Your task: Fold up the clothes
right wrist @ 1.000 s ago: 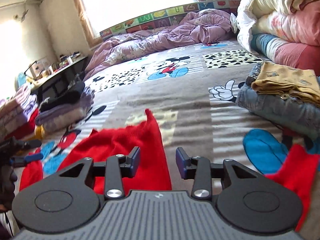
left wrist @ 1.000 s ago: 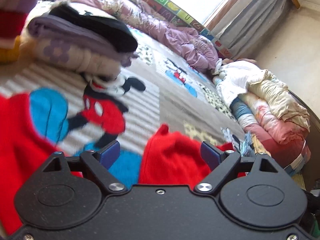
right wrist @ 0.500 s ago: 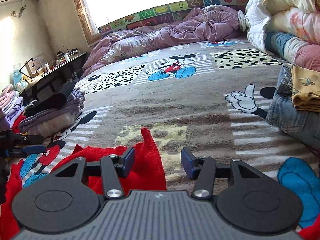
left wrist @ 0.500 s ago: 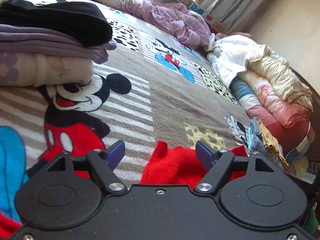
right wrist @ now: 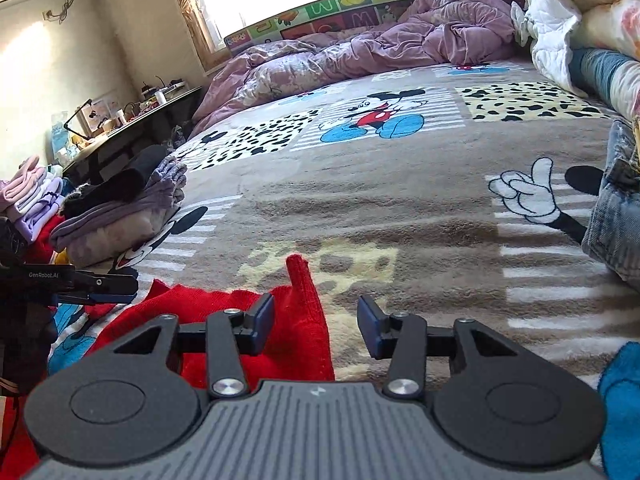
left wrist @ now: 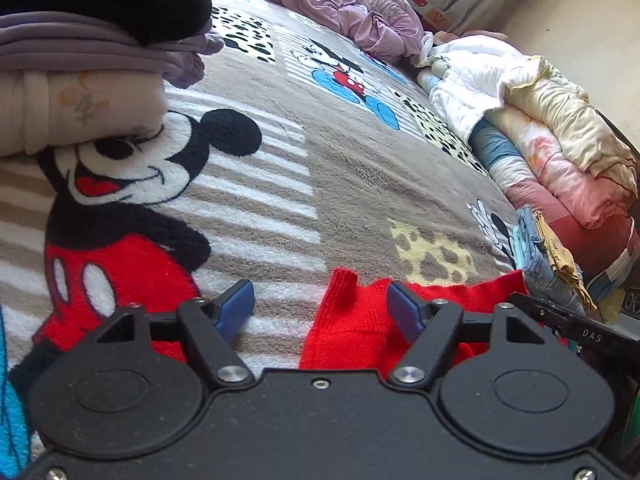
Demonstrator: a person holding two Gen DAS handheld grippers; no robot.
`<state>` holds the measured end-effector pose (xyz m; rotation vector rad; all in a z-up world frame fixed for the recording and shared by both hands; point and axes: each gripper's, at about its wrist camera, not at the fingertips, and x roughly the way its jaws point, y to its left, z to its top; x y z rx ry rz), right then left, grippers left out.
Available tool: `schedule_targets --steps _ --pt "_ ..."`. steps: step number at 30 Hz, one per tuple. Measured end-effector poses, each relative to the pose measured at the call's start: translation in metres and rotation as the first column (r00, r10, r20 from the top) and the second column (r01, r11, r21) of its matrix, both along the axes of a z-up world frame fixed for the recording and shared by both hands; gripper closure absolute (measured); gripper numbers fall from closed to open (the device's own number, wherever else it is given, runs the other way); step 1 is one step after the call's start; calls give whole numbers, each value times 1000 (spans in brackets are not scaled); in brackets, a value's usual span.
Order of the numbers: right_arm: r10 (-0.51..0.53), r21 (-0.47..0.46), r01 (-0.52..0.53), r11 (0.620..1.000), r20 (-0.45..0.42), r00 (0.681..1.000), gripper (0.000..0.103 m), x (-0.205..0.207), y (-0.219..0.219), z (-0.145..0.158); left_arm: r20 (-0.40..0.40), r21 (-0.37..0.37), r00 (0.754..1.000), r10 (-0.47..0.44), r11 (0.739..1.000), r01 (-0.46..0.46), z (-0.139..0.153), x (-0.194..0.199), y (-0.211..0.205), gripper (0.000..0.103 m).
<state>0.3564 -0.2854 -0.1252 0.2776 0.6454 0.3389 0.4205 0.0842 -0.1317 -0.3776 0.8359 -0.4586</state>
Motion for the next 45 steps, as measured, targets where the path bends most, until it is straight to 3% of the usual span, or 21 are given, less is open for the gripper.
schedule_targets --steps 4,9,13,15,18,23,28,32,36,45 --pt "-8 39 8 999 1 1000 69 2 -9 -2 -3 -1 1000 -25 1000 25 -1 4 -5 54" --pt "5 57 -3 998 -23 1000 73 10 -14 -8 -6 6 999 -33 999 33 -7 8 -9 59" --pt "21 52 -18 998 -51 998 74 17 -12 -19 -1 0 1000 -26 1000 26 -9 7 -6 88" --pt "20 78 -16 997 -55 998 87 18 -15 -24 15 -1 998 -53 999 53 -8 4 -10 97" --pt "25 151 -17 988 -49 999 93 19 -24 -26 58 4 997 -54 999 53 -1 0 -12 98" --pt "14 293 -15 956 5 1000 94 14 -45 -18 141 -74 990 -31 996 42 15 -6 1 98" --pt "1 330 -1 944 0 1000 94 16 -51 -24 123 -81 992 -2 997 12 9 -2 3 98" --pt "-36 222 53 973 -81 996 94 24 -44 -40 77 -30 997 14 999 -12 -4 2 2 98" --pt "-38 96 44 994 -70 997 95 23 -27 -38 72 72 997 12 997 -17 -11 4 -10 98" --pt "-104 88 111 990 -73 992 93 21 -35 -34 74 97 997 29 995 -36 -11 5 -7 87"
